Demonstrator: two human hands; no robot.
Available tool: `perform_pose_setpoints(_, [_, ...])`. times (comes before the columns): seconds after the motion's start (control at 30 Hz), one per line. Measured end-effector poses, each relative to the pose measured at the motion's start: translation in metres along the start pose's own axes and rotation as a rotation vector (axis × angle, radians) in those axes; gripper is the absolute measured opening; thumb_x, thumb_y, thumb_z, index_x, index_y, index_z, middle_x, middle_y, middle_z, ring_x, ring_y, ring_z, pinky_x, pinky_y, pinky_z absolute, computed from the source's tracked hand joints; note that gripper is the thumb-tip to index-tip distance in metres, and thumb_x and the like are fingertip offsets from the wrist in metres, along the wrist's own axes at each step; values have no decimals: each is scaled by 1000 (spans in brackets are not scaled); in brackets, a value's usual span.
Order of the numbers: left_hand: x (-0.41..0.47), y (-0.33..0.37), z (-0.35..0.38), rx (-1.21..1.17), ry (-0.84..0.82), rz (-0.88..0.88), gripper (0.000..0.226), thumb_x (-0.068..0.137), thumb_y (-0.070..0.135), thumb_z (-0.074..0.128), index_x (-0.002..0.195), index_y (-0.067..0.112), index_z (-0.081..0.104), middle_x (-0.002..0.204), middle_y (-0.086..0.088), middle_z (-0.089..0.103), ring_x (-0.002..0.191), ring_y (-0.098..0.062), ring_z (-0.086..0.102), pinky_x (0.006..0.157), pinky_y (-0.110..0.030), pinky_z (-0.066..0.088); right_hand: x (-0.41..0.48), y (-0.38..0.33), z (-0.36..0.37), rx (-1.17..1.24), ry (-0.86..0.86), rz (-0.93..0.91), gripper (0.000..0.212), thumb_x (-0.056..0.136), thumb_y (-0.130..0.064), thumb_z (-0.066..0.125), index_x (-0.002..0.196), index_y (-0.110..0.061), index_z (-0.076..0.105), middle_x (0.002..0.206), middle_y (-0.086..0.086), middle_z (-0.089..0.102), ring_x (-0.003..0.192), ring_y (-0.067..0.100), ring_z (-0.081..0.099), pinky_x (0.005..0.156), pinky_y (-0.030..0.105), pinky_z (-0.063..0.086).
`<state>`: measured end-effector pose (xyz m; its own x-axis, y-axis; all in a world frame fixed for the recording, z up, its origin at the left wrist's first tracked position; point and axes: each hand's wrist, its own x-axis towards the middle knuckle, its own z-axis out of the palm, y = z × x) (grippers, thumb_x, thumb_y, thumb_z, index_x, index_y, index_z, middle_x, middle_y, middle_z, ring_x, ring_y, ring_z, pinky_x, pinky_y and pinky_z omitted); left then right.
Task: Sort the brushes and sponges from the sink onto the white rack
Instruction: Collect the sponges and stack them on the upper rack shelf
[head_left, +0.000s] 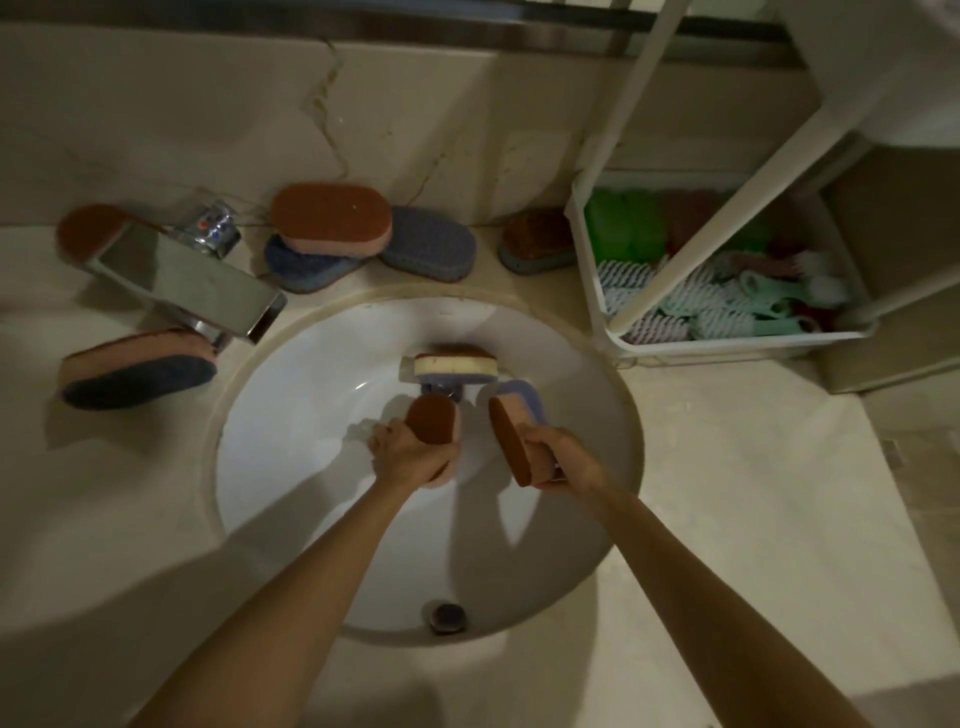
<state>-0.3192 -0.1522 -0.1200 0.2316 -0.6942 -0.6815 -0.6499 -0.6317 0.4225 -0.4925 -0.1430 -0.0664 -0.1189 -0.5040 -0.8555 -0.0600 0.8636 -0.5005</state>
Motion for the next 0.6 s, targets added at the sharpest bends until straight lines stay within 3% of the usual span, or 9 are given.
perform_pose_setpoints(0.1, [-20, 6, -11, -389, 53, -10, 78, 74, 25, 73, 137, 3, 32, 137, -18, 40, 116, -31, 47, 92, -37, 44, -14, 0, -5, 64, 25, -47, 46, 87, -20, 57, 129, -7, 43, 113, 10, 51, 102, 29, 54, 73, 32, 48])
perform_pose_setpoints(0.2, [-48, 18, -16, -611, -53, 65, 75, 73, 23, 73, 135, 6, 35, 127, -14, 54, 104, -23, 55, 83, -30, 43, -32, -2, -3, 169, -71, -78, 28, 87, -14, 50, 115, -11, 50, 106, 9, 54, 93, 24, 54, 71, 33, 48])
perform_pose_setpoints(0.27, [-70, 31, -19, -616, -53, 132, 73, 73, 20, 72, 135, 6, 35, 127, -14, 55, 109, -26, 57, 83, -29, 44, -45, -6, -3, 218, -116, -91, 14, 87, -9, 45, 94, -12, 56, 92, 8, 55, 83, 22, 54, 69, 32, 47])
perform_pose_setpoints(0.33, [-89, 44, -26, -659, -16, 157, 70, 78, 11, 69, 137, 5, 31, 130, -13, 52, 116, -28, 54, 87, -29, 43, -58, -12, -8, 258, -149, -143, 17, 87, -7, 41, 84, -11, 57, 84, 8, 55, 76, 20, 53, 66, 30, 46])
perform_pose_setpoints(0.43, [-117, 60, -42, -674, -15, 234, 70, 81, 11, 67, 138, 7, 26, 130, -10, 49, 118, -26, 51, 94, -32, 42, -86, -22, -24, 193, -245, -251, 15, 90, -11, 44, 96, -14, 57, 93, 7, 59, 86, 21, 56, 73, 31, 48])
perform_pose_setpoints(0.5, [-137, 73, -52, -671, -40, 311, 65, 82, 13, 66, 135, 10, 27, 123, -7, 49, 109, -22, 50, 90, -31, 41, -102, -30, -35, 80, -270, -334, 26, 86, -7, 50, 111, -12, 57, 101, 8, 61, 92, 20, 57, 77, 29, 49])
perform_pose_setpoints(0.6, [-165, 96, -69, -718, -42, 408, 56, 85, 15, 64, 130, 10, 32, 113, -3, 50, 105, -22, 51, 87, -32, 43, -130, -47, -53, 115, -232, -473, 50, 63, -5, 52, 112, -6, 57, 98, 14, 58, 84, 21, 56, 69, 29, 46])
